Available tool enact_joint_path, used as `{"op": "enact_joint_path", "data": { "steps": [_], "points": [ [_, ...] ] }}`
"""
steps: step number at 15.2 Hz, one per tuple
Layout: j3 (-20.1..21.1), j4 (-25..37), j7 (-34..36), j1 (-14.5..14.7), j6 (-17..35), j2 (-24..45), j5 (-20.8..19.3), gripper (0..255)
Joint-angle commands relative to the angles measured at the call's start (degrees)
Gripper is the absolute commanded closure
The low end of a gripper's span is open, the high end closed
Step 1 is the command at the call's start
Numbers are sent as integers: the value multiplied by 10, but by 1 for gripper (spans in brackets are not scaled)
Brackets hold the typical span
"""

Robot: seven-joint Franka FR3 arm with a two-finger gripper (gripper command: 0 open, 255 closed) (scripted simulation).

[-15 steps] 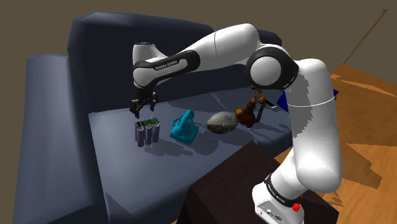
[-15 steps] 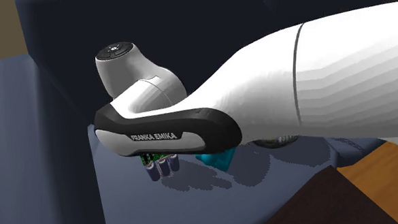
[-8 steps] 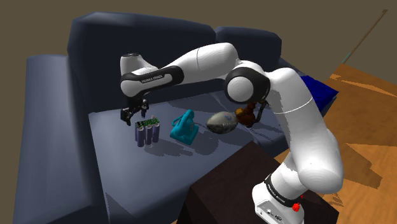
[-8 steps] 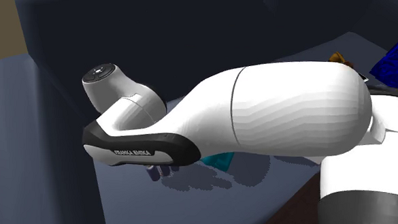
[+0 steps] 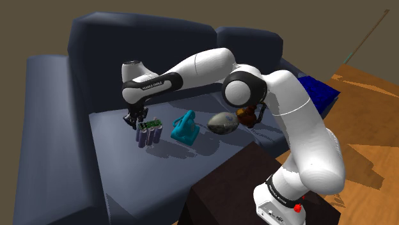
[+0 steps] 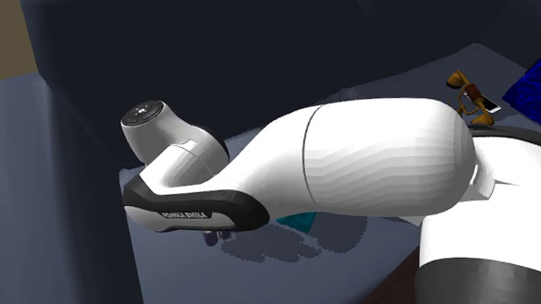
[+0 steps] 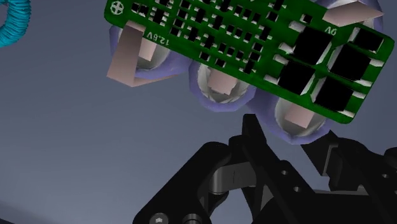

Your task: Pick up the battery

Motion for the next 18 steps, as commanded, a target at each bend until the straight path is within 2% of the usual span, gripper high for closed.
{"op": "enact_joint_path", "data": {
  "steps": [1,8,18],
  "points": [
    [0,-2,0,0,1,0,0,255],
    [0,3,0,1,-2,2,0,255],
    [4,0,0,-2,-46,-45,4,255]
  ]
}}
